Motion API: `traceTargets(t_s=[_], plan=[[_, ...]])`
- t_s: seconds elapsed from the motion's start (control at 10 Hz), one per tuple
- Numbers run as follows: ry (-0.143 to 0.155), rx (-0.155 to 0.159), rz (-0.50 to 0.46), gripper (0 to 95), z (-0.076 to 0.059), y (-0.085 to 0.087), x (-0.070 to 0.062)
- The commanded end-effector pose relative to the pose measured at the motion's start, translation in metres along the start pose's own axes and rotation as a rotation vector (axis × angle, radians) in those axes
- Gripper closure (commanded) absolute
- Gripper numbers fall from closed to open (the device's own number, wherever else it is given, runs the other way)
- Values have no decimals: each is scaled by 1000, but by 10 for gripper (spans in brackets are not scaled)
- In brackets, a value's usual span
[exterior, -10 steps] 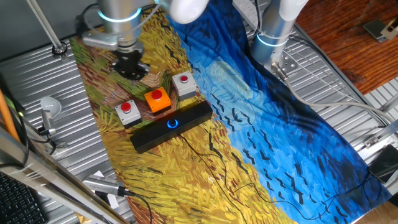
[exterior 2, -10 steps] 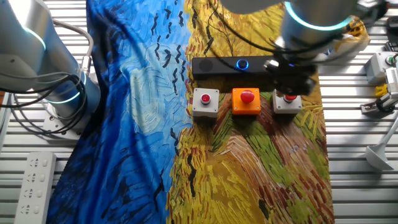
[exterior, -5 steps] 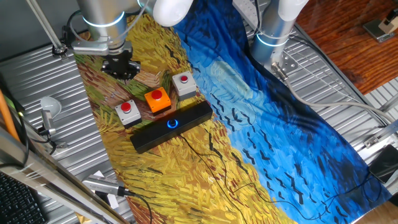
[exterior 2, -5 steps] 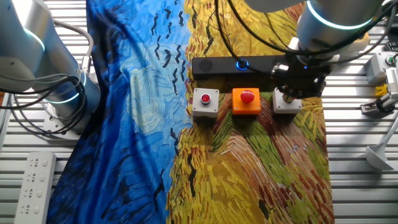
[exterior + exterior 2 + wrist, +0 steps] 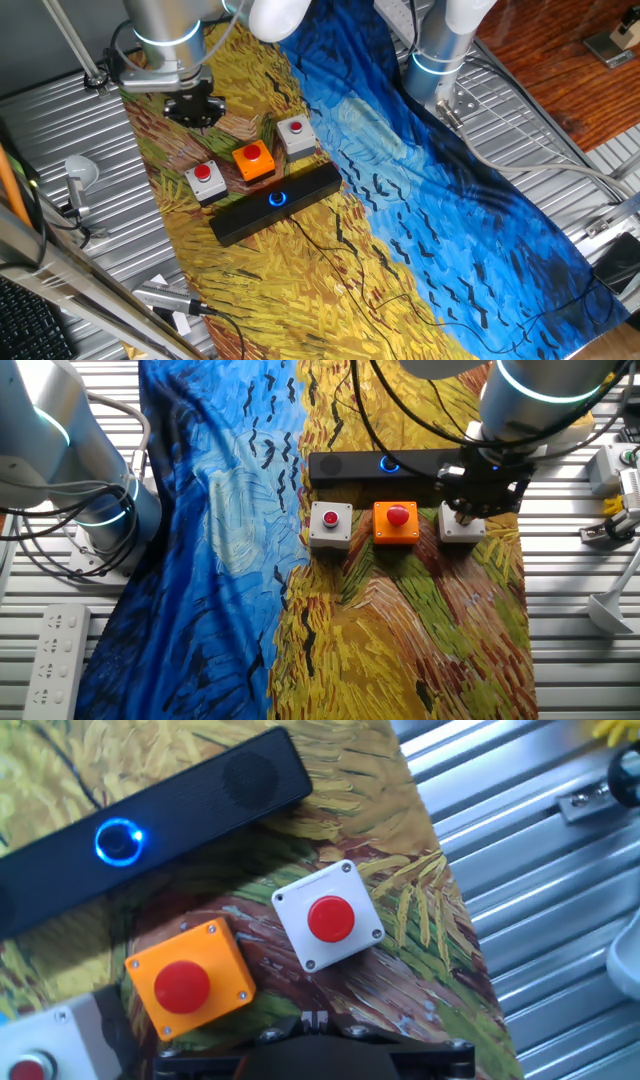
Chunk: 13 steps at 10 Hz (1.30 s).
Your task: Turn the knob to increase the volume of the speaker
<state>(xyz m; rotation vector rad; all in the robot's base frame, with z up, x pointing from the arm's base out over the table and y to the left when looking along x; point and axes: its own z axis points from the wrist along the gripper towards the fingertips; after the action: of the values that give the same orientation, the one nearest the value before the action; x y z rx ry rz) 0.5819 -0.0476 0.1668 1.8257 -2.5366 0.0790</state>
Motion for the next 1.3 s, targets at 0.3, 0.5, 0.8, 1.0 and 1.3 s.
traceTargets(t_s=[0.3, 0.5, 0.8, 1.0, 1.3], plan=[[5, -4, -87, 760, -5, 25, -51], [0, -4, -92, 760, -2, 37, -65], [-11, -1, -75, 570, 10, 62, -78], [-14, 6, -91, 570, 11, 63, -78], [-32, 5, -172, 570, 11, 63, -78]])
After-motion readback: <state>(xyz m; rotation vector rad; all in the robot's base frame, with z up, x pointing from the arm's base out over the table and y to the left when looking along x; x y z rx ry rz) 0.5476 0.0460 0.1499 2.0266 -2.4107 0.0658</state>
